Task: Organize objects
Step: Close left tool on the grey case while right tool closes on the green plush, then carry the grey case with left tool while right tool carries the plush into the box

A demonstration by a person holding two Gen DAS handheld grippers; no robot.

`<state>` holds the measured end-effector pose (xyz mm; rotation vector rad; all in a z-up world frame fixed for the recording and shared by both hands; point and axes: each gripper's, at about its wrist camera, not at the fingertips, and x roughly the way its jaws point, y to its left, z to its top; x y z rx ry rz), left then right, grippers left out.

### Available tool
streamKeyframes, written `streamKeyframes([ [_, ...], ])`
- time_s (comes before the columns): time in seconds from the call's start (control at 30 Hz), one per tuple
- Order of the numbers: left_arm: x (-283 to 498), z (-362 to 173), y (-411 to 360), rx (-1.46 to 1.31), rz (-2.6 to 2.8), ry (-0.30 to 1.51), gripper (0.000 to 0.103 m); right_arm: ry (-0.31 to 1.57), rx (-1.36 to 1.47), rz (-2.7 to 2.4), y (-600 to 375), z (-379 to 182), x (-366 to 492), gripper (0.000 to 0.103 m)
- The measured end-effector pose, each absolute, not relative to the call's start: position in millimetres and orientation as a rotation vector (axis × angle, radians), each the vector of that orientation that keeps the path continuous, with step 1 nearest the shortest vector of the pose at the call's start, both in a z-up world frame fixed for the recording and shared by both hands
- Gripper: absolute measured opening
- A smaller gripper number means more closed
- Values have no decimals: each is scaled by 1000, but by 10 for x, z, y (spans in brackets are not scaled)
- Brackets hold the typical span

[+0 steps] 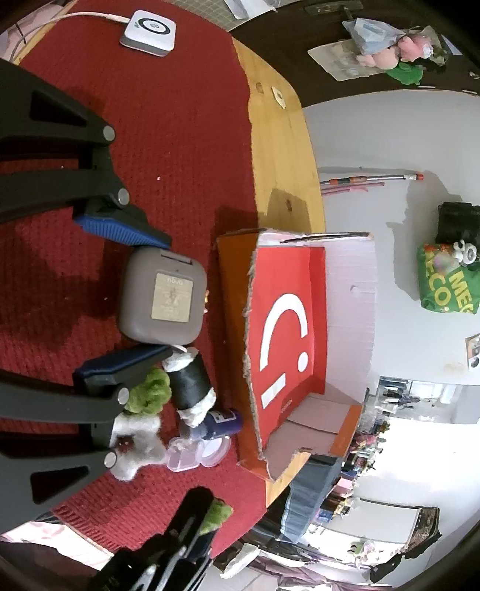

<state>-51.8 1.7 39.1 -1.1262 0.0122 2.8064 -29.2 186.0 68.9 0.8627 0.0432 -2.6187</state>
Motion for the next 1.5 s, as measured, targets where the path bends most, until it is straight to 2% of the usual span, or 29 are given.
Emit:
streamKeyframes([
  [0.77, -936, 798, 141, -1024, 2819, -16, 54, 36, 840, -2596, 1727, 943, -745, 28],
  [1.5, -1715, 693, 208, -1192, 2758, -45, 54, -9, 1022, -2555, 1760, 883, -1616, 28],
])
